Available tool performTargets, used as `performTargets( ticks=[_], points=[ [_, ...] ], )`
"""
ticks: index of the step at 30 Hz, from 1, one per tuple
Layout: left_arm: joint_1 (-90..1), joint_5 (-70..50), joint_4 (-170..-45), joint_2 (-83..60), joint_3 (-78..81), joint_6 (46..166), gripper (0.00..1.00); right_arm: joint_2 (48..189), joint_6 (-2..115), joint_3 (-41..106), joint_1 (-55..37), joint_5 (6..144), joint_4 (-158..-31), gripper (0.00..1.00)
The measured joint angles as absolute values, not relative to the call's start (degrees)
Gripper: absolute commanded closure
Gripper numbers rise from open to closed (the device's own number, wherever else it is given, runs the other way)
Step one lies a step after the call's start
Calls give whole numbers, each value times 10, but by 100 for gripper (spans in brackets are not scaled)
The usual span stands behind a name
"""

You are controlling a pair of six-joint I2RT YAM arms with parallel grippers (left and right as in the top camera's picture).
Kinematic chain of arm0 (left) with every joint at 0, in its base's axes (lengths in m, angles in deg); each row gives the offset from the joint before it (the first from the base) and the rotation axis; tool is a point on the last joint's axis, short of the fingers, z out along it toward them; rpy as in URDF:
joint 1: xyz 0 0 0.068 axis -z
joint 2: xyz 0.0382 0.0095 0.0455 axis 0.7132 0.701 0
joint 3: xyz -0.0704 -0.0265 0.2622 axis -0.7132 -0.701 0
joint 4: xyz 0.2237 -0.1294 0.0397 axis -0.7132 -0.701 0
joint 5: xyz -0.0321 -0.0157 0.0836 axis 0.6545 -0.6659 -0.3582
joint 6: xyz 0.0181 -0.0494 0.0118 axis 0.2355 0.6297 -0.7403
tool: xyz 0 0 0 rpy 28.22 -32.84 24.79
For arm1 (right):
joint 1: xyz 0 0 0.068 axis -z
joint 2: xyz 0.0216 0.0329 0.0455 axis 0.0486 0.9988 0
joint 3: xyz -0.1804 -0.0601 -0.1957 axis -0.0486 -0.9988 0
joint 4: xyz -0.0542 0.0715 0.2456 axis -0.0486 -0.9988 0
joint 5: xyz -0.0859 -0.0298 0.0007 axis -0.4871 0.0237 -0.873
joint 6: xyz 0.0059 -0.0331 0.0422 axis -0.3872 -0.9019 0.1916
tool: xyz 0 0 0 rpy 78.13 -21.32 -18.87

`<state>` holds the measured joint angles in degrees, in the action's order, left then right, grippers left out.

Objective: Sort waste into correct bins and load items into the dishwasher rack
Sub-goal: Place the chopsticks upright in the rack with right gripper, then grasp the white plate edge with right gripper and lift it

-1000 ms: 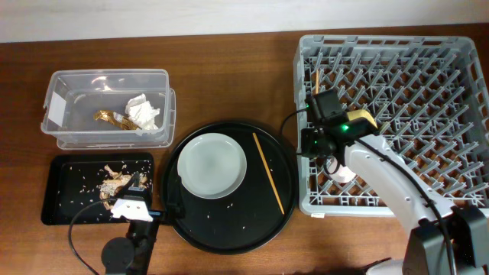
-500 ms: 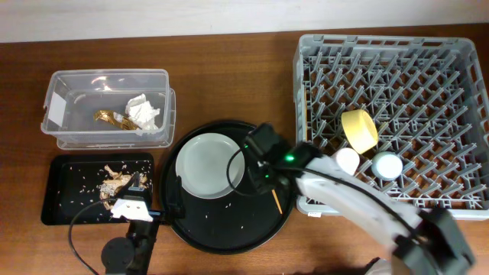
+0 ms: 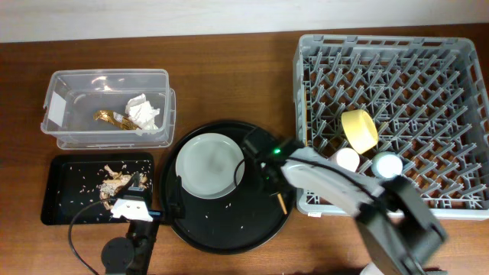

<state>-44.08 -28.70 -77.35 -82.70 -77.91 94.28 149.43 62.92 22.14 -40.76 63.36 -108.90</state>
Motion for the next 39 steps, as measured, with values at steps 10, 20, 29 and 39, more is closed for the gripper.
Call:
performTargets(
  ticks=[10,20,29,39],
  points=[
    [-441,-287,-774,-827,-779,943,1,1274,611,246,-228,607,-1068,96],
    [-441,-287,-774,-827,-779,943,1,1380,569,246,-216,629,-1092,50],
    [-441,-287,-774,-827,-779,943,1,1354,690,254,-416,721,-1070,46],
    [-441,-287,-774,-827,-779,943,1,1568,823,253,-430,736,-934,75]
  ],
)
